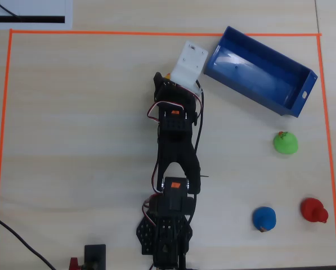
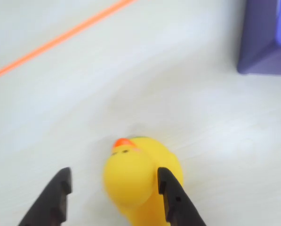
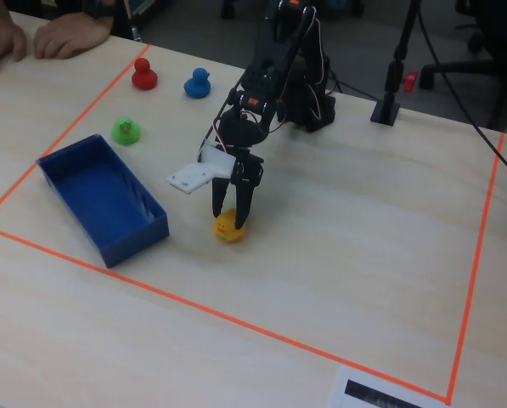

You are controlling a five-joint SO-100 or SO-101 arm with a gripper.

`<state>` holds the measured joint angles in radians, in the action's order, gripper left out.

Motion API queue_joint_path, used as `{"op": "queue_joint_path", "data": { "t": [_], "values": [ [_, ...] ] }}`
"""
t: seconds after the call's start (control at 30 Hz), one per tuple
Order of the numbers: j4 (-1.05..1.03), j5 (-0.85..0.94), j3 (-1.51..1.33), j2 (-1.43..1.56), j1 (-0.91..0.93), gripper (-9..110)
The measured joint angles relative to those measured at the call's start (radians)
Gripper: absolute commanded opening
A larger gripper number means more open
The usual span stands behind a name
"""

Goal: Grasp yellow duck and put it into box.

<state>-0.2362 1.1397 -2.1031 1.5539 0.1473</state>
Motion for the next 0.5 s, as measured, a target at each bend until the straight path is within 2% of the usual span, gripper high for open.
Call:
{"op": "queue_joint_path", "data": {
  "t": [0.13, 0.27, 0.5],
  "values": [
    [-0.020, 0.000, 0.041, -0.063, 0.035, 24],
    [-0.037, 0.008, 0.078, -0.114, 0.052, 1],
    [-0.075, 0.025, 0.186, -0.167, 0.067, 0]
  ]
}}
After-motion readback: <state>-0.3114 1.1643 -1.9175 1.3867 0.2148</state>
